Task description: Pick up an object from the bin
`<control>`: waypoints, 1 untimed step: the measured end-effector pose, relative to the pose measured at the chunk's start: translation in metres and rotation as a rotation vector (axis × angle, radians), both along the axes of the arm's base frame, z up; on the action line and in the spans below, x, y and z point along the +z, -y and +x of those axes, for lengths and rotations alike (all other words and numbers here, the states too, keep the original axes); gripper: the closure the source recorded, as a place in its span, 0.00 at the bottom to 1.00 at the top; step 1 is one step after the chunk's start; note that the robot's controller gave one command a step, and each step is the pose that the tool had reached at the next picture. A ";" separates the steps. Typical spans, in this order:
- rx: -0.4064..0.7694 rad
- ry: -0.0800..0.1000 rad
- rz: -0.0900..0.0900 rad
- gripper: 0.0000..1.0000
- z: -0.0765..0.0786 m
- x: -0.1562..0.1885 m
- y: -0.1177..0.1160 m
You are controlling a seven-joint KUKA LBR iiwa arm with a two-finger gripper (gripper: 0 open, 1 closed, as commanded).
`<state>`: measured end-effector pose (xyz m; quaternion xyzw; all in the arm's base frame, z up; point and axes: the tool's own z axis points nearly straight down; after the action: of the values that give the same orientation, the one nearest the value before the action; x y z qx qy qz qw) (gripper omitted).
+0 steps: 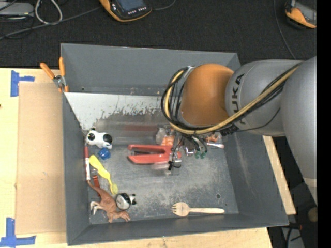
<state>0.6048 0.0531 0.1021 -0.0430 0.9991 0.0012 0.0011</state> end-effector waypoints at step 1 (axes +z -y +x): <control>0.007 -0.005 -0.002 0.00 -0.006 0.001 -0.003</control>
Offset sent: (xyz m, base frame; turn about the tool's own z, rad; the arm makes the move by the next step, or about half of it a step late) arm -0.0093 -0.0044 -0.0321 -0.0646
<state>0.5988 0.0563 0.1033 -0.0463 0.9989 0.0005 -0.0015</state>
